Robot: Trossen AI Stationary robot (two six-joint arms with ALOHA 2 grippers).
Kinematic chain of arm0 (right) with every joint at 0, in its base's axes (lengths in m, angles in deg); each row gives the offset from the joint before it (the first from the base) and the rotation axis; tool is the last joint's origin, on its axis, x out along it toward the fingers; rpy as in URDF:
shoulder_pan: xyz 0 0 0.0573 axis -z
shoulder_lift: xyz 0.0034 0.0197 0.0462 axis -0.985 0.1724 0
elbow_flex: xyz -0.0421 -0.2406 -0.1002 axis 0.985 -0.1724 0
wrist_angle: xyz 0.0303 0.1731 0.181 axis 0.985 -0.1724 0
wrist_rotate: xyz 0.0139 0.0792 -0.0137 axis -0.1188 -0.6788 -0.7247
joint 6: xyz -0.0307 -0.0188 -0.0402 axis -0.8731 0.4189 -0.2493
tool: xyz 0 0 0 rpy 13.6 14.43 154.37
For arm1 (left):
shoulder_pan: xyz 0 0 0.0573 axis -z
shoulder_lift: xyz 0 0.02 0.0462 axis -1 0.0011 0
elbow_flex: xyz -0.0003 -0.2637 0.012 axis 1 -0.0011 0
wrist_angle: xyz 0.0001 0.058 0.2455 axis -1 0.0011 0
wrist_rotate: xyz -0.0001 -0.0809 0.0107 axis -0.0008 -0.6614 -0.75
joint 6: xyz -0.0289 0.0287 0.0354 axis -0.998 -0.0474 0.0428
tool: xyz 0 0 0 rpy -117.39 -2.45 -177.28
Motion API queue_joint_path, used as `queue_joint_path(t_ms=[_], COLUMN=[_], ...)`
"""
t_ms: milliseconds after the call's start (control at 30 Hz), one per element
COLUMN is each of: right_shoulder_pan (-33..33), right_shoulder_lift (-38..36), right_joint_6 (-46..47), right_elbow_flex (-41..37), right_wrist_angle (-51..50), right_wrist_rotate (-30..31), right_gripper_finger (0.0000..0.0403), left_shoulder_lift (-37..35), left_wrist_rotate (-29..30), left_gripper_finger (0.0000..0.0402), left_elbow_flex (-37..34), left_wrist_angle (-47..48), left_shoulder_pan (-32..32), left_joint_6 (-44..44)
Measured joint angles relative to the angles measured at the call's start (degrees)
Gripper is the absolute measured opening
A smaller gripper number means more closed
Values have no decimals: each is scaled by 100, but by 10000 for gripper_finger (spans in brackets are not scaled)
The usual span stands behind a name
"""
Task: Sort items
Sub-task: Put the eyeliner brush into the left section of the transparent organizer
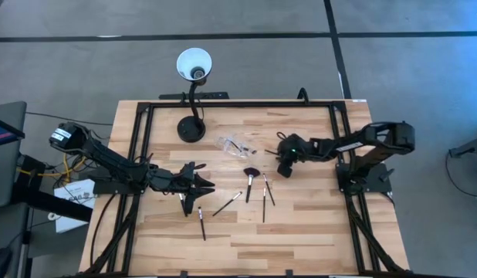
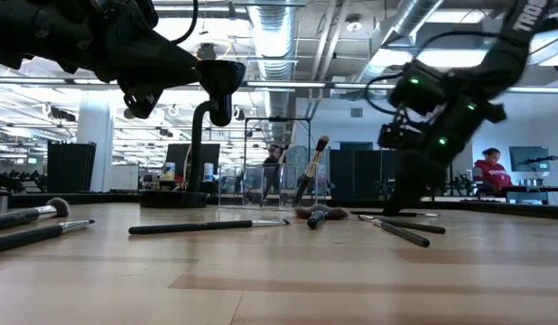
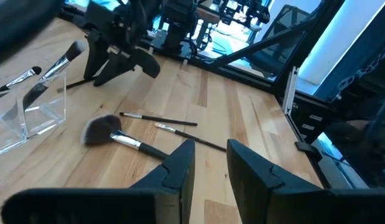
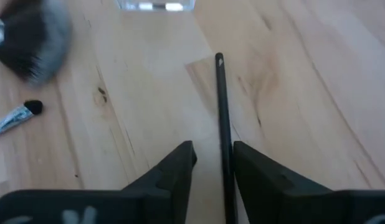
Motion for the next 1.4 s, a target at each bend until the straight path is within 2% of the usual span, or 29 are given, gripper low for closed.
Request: queue_joint_path(t_ms=[167, 300, 667, 767, 900, 1000, 1133, 1300, 1400], right_shoulder_pan=[4, 4, 9, 12, 44, 8, -332, -1085, -1515], right_shoulder_lift=[11, -3, -11, -11, -11, 13, 31, 43, 37], right_joint_6=[85, -114, -106, -25, 172, 549, 1036, 1392, 1415], right_elbow_flex=[-1153, -1666, -1787, -1798, -1818, -1845, -1809, -1515, -1248], right_wrist_angle=[1987, 2673, 2798, 2822, 2893, 3070, 3319, 3249, 3249], right_wrist_rotate=[86, 129, 323, 419, 381, 232, 259, -62, 247], right_gripper_finger=[114, 107, 85, 66, 14, 14, 6, 5, 4], left_shoulder_lift=[0, 0, 0, 0, 0, 0, 1, 186, 547], left_wrist_rotate=[2, 201, 326, 326, 323, 68, -1247, -1206, -995], left_gripper_finger=[90, 90, 90, 90, 90, 90, 90, 90, 90], left_elbow_flex=[0, 0, 0, 0, 0, 0, 0, 4, 4], left_wrist_angle=[-17, -26, -93, -104, -120, -124, -124, -176, -416], left_shoulder_pan=[0, 0, -1, -2, -1, -2, 35, 169, 117], left_joint_6=[-109, -109, -133, -133, -133, -133, 115, 359, 654])
